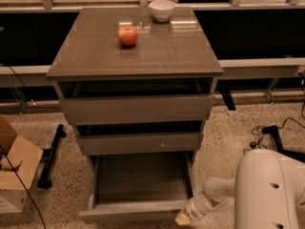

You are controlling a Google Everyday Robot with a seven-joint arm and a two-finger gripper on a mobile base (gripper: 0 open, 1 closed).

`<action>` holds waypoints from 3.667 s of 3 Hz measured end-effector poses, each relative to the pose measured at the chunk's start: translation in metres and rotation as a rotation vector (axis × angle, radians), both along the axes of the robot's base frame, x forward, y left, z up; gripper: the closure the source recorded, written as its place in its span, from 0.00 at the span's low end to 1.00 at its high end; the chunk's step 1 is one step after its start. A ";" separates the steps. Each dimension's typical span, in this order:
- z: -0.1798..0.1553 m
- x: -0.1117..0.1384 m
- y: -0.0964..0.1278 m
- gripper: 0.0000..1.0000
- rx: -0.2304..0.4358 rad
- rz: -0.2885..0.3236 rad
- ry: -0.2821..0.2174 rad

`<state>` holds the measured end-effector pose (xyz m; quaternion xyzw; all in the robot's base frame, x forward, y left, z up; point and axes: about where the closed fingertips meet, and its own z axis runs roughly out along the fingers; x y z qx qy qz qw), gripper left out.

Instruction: Close bottom drawer

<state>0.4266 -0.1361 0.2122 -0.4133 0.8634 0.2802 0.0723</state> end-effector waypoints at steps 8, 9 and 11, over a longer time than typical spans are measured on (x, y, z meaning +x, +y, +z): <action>-0.042 0.145 0.049 0.80 0.063 -0.046 -0.346; -0.038 0.174 0.056 0.49 0.056 -0.034 -0.406; -0.025 0.231 0.073 0.00 0.040 -0.002 -0.518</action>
Offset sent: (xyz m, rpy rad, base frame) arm 0.0790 0.0217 -0.0670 0.1151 -0.0595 -0.0497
